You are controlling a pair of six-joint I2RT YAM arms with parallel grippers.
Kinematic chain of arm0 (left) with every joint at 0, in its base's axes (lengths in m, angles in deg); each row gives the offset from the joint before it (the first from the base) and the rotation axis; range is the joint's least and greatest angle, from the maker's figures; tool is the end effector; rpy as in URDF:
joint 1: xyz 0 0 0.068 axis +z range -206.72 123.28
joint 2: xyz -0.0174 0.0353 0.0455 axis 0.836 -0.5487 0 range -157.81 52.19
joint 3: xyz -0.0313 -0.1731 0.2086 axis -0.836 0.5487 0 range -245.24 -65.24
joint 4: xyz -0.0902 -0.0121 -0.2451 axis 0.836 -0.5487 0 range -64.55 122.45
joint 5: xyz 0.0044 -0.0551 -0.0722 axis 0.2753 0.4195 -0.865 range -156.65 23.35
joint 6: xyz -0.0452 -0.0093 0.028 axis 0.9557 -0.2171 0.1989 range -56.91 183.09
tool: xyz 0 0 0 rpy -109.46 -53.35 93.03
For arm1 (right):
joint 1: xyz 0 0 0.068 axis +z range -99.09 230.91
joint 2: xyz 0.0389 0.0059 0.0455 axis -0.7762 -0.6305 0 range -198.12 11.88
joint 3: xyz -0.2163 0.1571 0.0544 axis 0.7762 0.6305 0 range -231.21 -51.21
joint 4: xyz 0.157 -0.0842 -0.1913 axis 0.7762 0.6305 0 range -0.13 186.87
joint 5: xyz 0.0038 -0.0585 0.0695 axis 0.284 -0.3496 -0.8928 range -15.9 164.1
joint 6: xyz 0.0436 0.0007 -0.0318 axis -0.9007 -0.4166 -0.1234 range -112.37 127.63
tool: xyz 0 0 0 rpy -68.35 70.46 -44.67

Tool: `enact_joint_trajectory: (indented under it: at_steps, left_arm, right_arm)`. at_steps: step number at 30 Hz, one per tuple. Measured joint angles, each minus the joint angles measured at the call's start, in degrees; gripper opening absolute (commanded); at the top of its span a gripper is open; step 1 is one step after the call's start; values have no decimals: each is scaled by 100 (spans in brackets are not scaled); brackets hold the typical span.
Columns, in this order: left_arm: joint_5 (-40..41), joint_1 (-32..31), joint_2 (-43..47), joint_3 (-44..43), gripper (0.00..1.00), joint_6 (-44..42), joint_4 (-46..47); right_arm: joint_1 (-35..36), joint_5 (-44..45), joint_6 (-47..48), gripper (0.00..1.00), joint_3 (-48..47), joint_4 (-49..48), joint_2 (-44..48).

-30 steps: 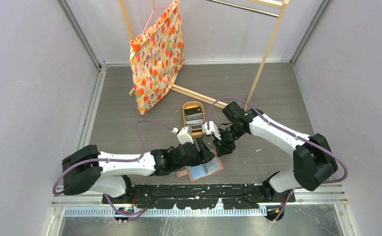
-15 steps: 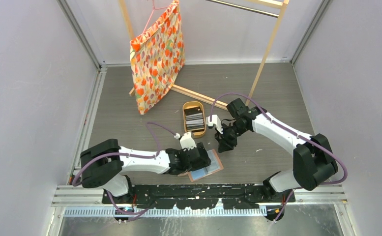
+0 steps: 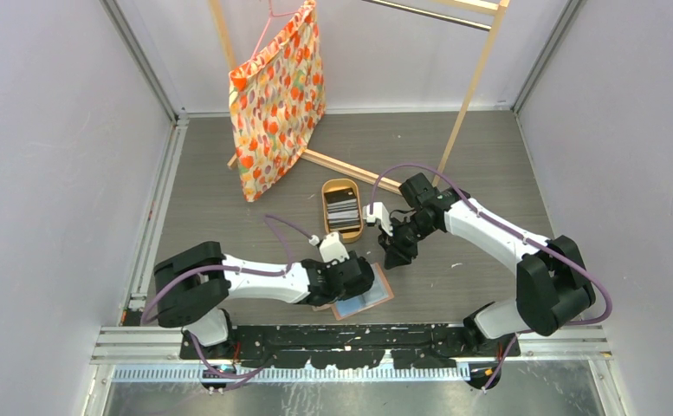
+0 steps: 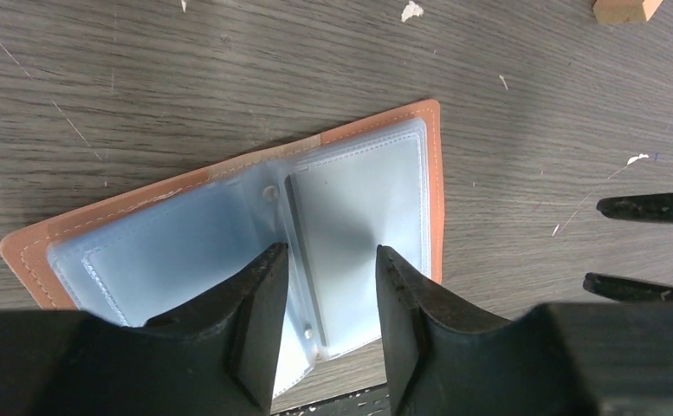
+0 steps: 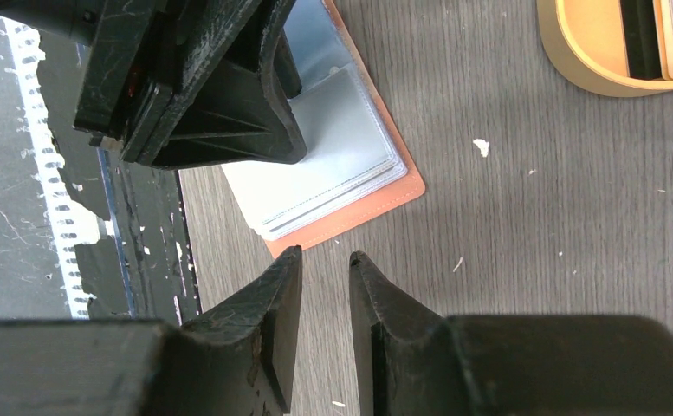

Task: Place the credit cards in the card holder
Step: Open the card holder at the center of the board.

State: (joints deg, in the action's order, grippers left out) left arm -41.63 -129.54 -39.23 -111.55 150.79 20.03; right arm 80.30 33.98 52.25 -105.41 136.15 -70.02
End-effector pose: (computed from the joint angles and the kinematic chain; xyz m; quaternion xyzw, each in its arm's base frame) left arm 0.1026 -0.2812 0.1566 -0.1814 0.9216 -0.2338 0.2511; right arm 0.2114 0.1453 0.2168 -0.5980 0.7141 0.3193 0.1747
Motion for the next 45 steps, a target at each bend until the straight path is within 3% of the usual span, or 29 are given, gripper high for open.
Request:
enact_joint_trajectory:
  at_steps: [6,15,21,29,34,45]
  left_arm:
    - [37,2,-94,-44,32,20,13]
    - [-7,44,-129,33,9,-66,177]
    - [-66,92,31,337,1,-258,586]
    - [-214,195,413,1038,0,-540,1355]
    - [-319,238,706,1646,0,-802,2135]
    - [-588,356,780,2332,1,-1176,3491]
  right_arm:
    - [0,0,0,31,0,0,0]
    - [0,0,0,31,0,0,0]
    - [0,-42,-46,31,-2,2,-39]
    - [0,-354,-352,27,-240,122,-693]
    - [63,-354,-551,16,-343,175,-1029]
    - [809,-94,-1248,9,-577,131,-1615]
